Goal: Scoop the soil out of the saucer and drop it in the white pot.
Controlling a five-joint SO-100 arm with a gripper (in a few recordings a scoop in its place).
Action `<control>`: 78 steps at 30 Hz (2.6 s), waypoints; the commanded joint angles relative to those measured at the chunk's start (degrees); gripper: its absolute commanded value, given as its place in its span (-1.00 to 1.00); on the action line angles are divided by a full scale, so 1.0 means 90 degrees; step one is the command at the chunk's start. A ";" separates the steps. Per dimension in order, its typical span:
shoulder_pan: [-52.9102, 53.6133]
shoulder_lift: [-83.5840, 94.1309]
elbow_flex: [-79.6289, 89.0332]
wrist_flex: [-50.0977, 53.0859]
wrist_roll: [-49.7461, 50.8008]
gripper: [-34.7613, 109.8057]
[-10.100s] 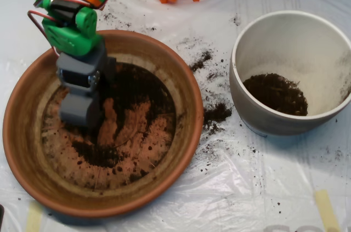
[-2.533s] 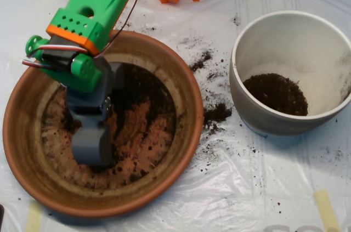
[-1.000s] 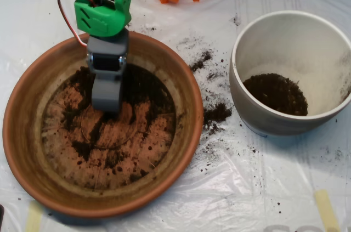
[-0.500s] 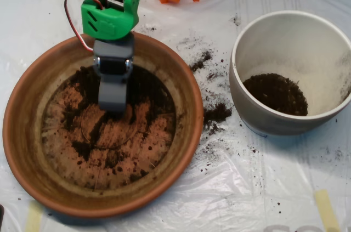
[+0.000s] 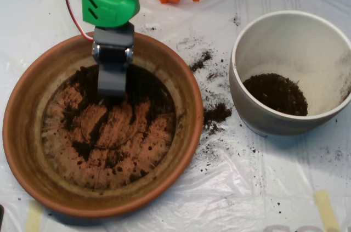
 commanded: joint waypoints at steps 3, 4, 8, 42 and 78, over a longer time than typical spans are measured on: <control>-0.0742 0.2148 -0.0596 0.1211 0.0488 -0.53; -0.0898 0.2295 -0.0811 0.1465 0.0596 -0.53; -0.1436 0.2490 -0.1699 0.2324 0.0918 -0.53; -0.6016 0.0137 -0.5801 0.4033 0.1045 -0.53; -0.3076 0.1426 -0.4922 0.4170 0.1885 0.05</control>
